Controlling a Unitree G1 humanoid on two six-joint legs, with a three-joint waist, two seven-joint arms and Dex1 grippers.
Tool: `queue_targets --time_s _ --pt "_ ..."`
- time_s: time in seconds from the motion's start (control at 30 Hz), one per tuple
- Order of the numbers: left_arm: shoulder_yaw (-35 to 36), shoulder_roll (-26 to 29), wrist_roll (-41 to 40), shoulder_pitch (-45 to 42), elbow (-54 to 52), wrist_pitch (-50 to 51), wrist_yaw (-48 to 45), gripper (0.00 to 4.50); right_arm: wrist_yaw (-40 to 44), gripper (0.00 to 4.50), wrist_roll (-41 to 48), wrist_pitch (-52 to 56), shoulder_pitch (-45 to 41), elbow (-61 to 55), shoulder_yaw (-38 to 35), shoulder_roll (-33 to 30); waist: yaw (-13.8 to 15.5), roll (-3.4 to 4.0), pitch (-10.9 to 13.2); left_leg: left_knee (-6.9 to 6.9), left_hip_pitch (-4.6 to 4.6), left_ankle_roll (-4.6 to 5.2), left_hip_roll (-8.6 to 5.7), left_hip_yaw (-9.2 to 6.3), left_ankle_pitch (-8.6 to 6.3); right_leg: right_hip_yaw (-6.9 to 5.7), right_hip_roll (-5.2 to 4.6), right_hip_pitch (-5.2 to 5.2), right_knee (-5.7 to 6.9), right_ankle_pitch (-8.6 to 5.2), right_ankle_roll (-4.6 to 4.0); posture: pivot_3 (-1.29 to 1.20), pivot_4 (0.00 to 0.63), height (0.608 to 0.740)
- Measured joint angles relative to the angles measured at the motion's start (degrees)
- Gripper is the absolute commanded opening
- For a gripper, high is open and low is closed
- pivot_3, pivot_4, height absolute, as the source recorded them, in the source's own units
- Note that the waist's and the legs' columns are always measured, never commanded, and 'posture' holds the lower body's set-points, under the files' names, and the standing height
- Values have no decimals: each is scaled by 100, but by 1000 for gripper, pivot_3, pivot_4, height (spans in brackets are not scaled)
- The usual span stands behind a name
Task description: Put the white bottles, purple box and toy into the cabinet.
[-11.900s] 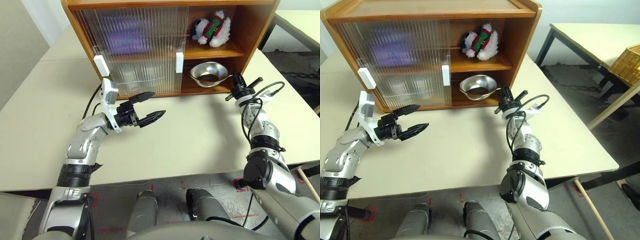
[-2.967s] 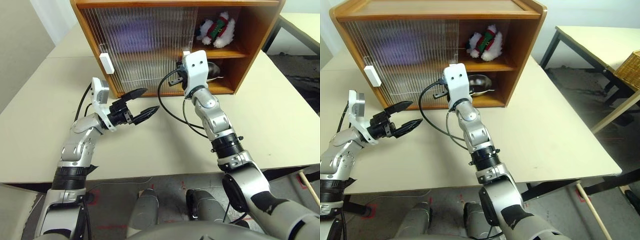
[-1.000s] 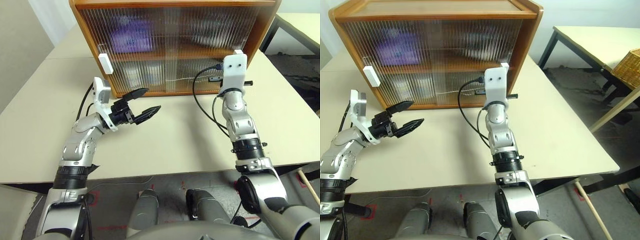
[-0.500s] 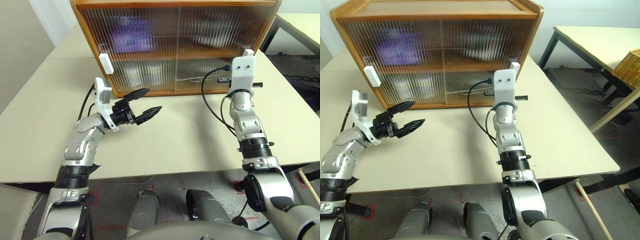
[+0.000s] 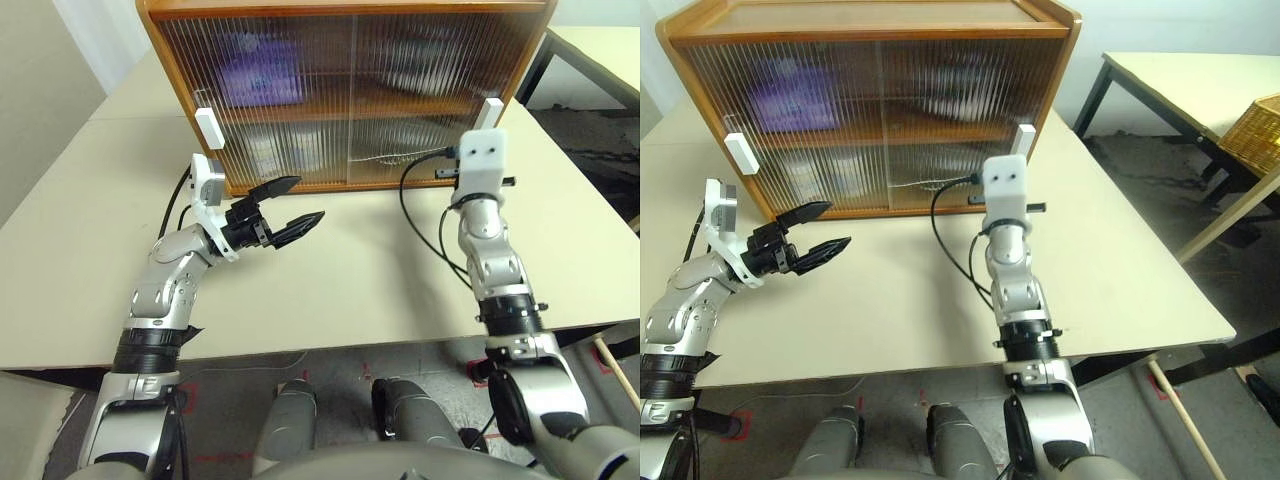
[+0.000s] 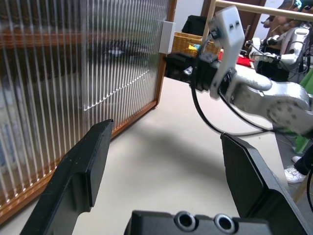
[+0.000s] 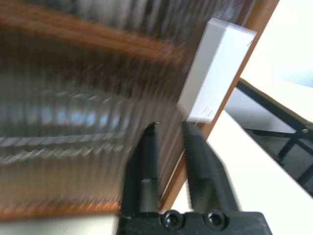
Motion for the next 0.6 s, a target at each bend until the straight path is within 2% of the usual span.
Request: queue_targets --time_s 0.2,0.43,0.6 --pt "12 0 -4 174 -23 -1 23 4500 242 4402 -24 185 823 -964 23 -74 -3 0 0 4 6 0 -5 0 0 2 -3 14 -4 3 5 93 86 740" --pt "387 160 -62 537 -68 -124 119 4500 428 4465 88 119 1722 -1454 -467 -510 7 0 0 4 13 -6 -7 -3 -3 4 -3 25 -5 2 6 107 84 740" --pt "866 205 -143 837 -11 -352 252 4500 681 4465 591 -316 1755 -1322 -1029 -706 -16 -1 -1 -2 23 -11 -7 -4 -6 5 -1 28 -4 1 5 118 81 740"
